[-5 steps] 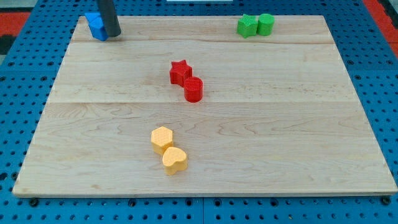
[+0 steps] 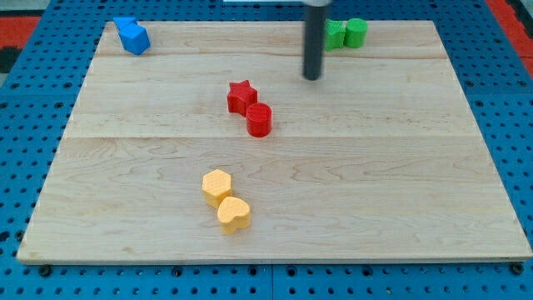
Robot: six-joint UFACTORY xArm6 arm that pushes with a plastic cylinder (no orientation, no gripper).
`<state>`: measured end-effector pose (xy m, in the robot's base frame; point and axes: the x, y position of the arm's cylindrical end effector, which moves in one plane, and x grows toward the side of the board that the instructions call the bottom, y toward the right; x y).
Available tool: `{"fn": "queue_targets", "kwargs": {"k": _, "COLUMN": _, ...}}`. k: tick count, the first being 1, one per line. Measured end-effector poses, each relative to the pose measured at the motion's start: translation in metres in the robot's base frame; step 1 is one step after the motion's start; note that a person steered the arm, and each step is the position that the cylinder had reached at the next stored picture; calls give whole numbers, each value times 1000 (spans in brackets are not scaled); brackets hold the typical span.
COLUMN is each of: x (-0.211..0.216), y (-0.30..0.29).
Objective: Place the green blocks near the right side of the blue blocks
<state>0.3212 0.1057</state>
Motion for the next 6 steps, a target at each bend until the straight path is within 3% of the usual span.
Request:
{"fn": "queue_targets", "kwargs": {"k": 1, "x": -6, "y": 79}}
{"fn": "queue_targets", "kwargs": {"k": 2, "x": -76, "y": 95}}
{"fn": "queue_targets", "kwargs": {"k": 3, "x": -91, "y": 105}}
{"fn": "queue_targets", "kwargs": {"k": 4, "x": -104, "y": 90}}
{"fn": "queue_targets", "kwargs": {"k": 6, "x": -112, "y": -10}}
